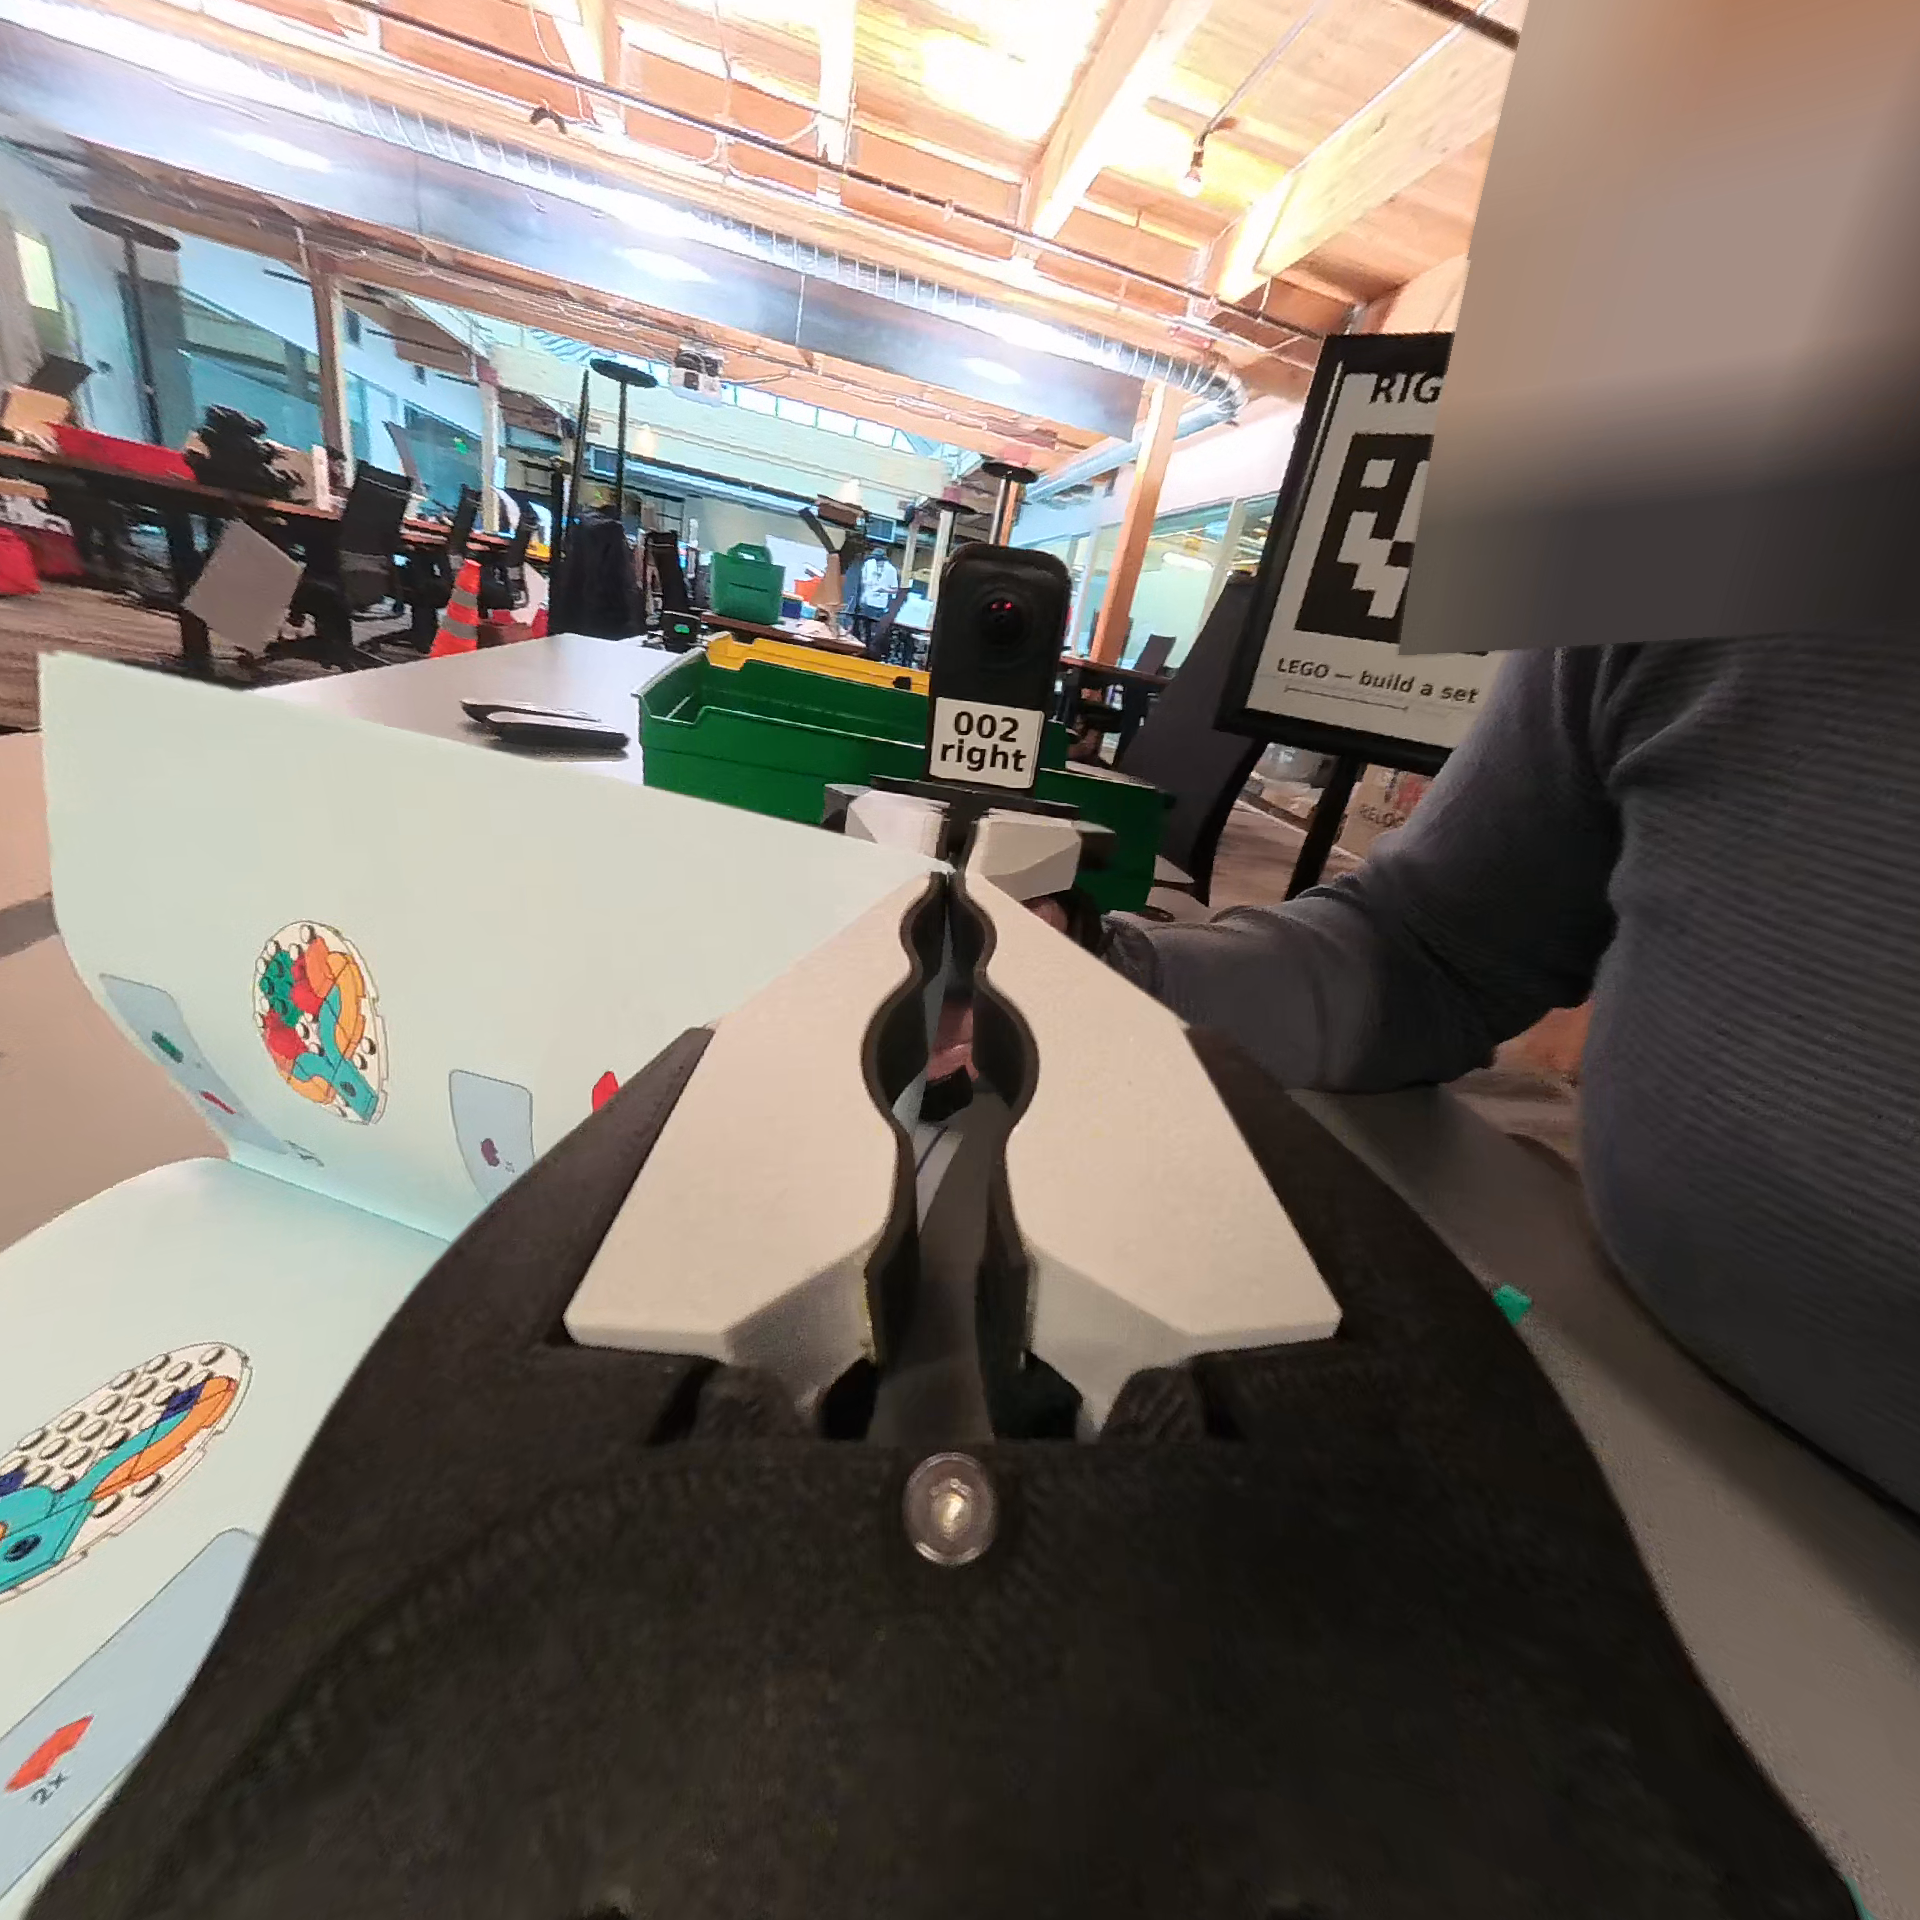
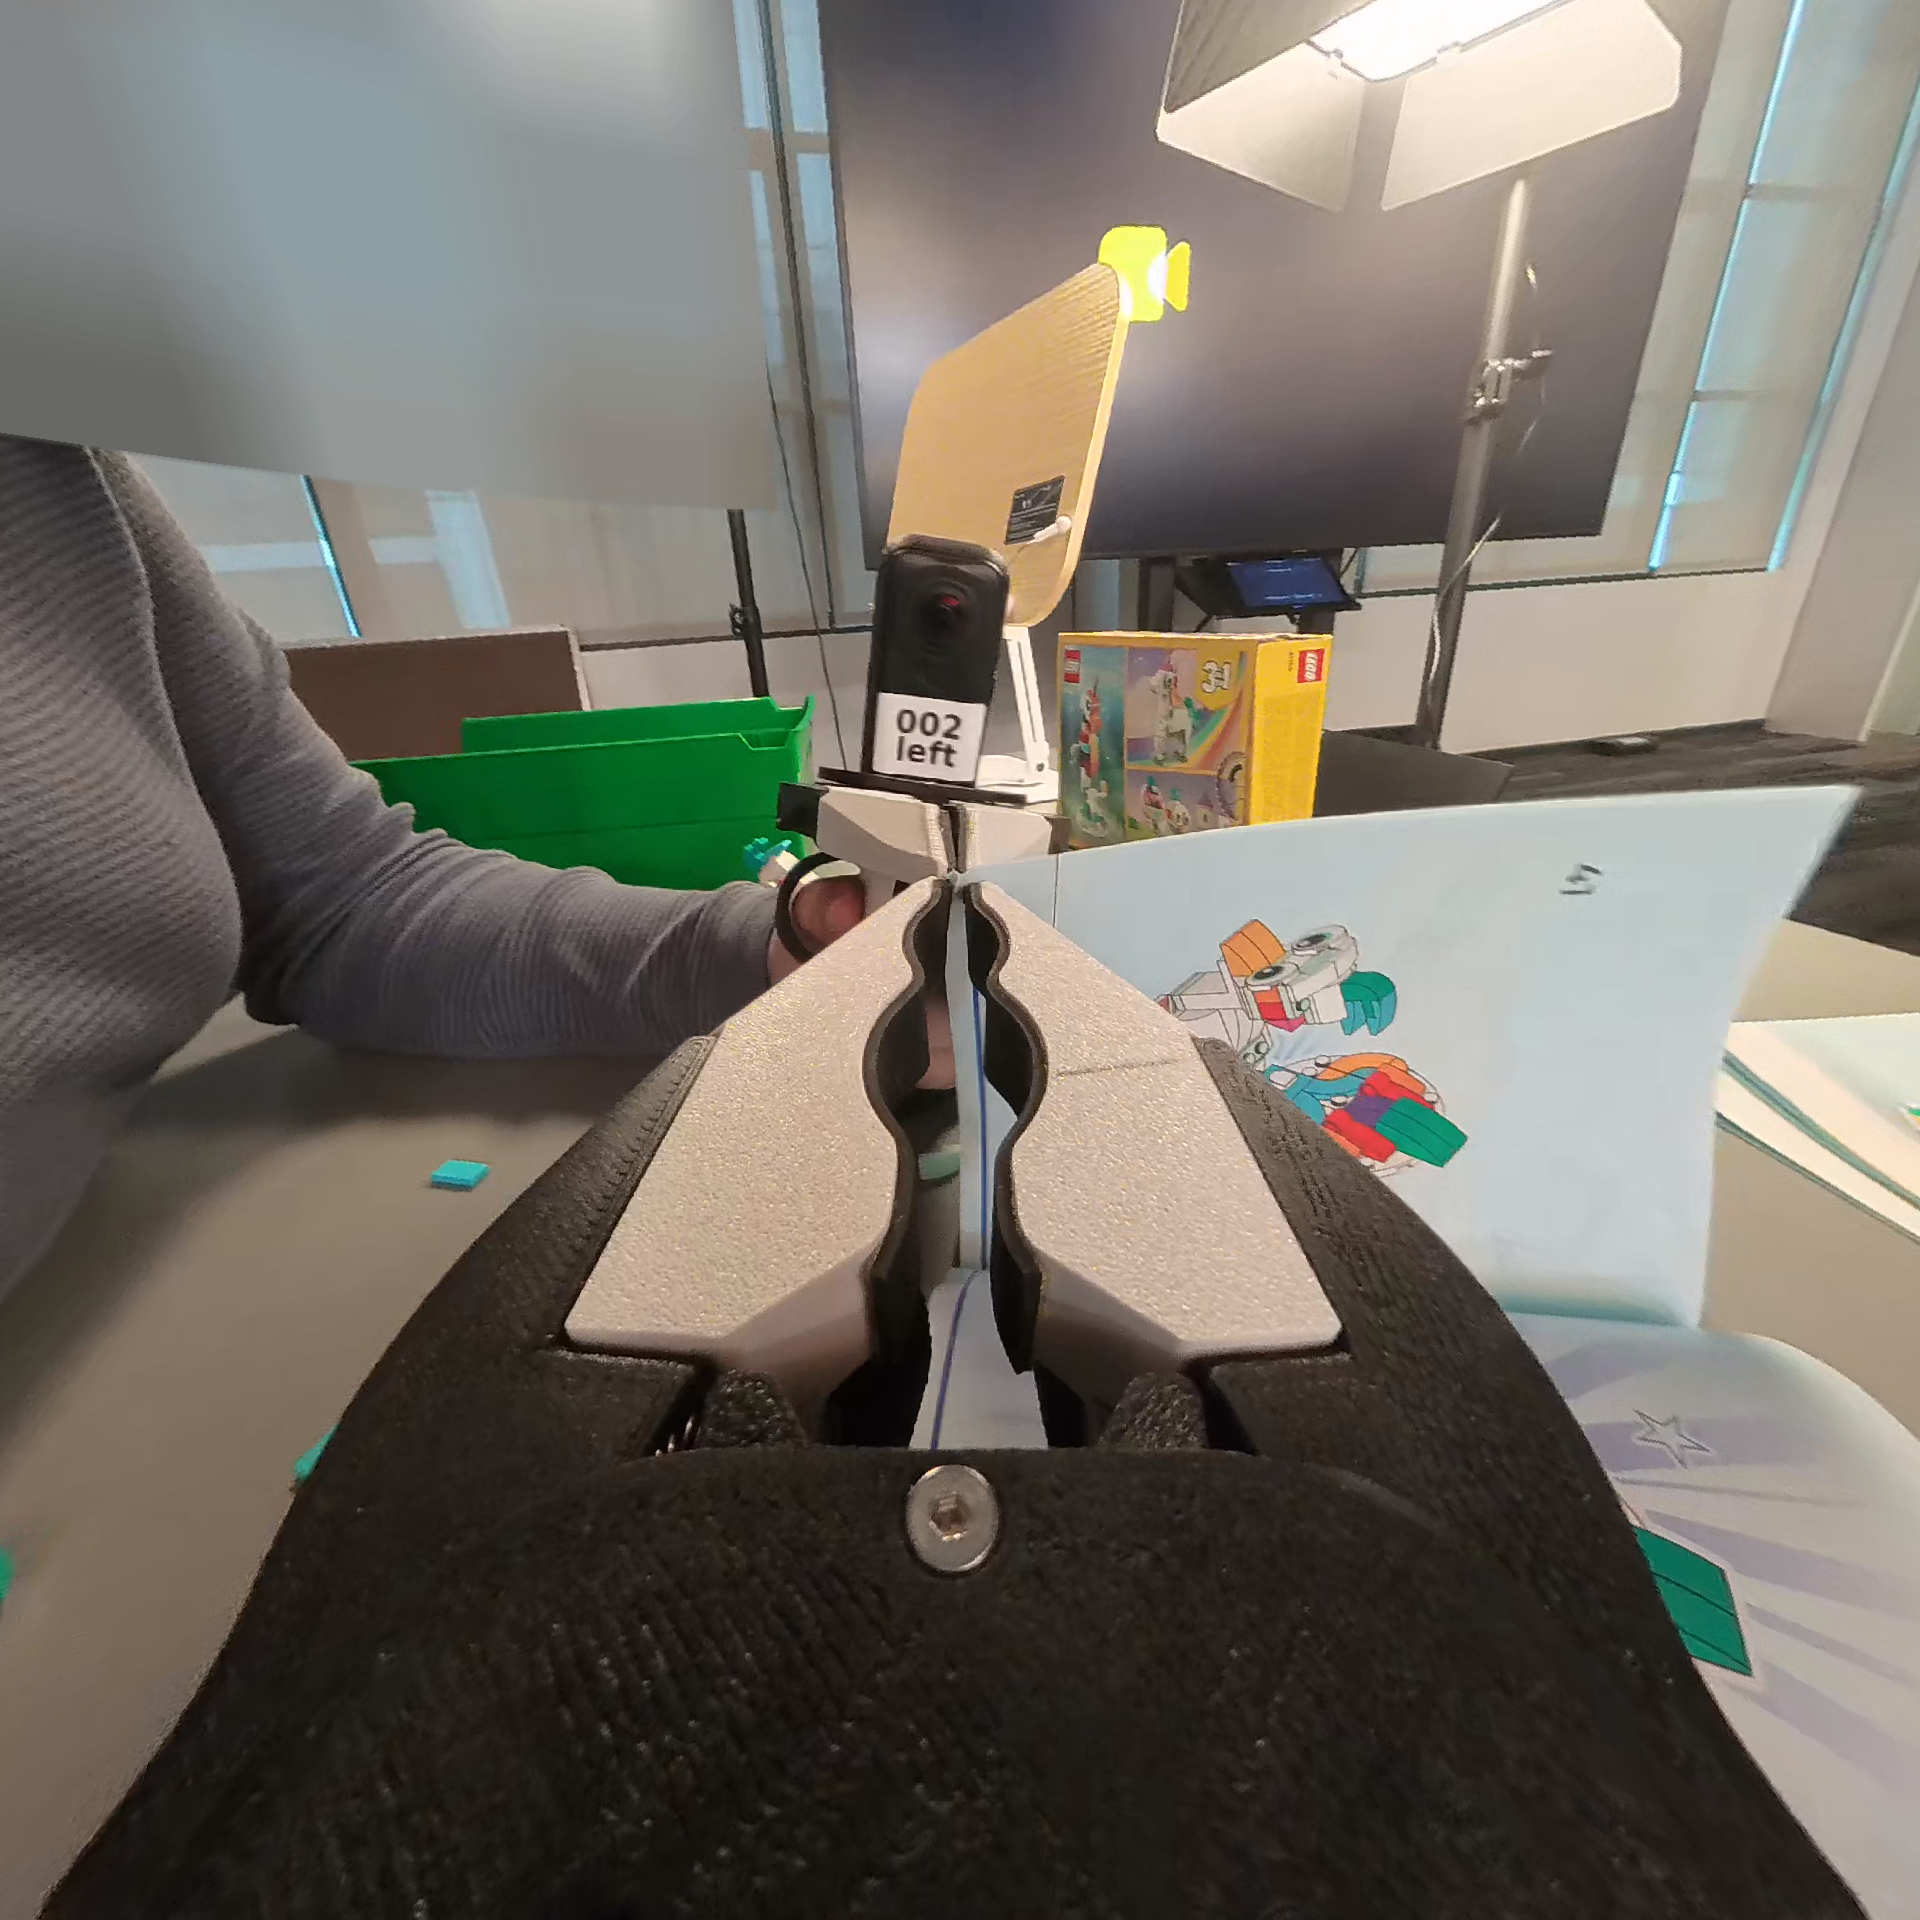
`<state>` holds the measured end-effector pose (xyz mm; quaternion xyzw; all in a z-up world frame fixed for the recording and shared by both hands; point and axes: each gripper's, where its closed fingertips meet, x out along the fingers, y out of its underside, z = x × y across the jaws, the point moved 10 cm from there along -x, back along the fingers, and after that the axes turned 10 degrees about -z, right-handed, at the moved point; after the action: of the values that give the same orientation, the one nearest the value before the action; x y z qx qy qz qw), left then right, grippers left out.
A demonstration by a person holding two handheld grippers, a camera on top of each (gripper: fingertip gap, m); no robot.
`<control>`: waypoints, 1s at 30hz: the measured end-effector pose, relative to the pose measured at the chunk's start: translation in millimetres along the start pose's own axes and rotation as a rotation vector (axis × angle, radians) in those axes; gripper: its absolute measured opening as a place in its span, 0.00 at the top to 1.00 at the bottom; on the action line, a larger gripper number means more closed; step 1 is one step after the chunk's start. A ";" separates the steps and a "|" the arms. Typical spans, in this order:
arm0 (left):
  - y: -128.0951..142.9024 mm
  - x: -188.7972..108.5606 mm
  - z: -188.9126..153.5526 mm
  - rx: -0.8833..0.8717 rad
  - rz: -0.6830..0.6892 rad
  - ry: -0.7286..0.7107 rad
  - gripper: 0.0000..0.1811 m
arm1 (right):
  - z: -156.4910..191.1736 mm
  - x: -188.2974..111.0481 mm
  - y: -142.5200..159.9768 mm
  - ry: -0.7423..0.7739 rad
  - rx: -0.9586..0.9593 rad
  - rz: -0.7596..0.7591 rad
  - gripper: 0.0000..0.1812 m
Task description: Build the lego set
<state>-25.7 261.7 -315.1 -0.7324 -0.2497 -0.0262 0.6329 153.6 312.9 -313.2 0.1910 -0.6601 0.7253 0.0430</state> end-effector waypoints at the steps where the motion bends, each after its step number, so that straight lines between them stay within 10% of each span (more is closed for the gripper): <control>1: 0.2 0.0 0.2 -0.001 -0.001 -0.001 1.00 | 0.0 0.0 0.0 0.002 -0.004 0.002 1.00; 30: -2.2 -2.9 3.3 0.021 0.031 -0.049 1.00 | 3.5 -2.2 -1.2 0.081 -0.149 0.065 0.99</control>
<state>-30.1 264.1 -314.8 -0.7299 -0.2538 0.0041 0.6346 156.8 310.0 -312.6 0.1363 -0.7156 0.6825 0.0604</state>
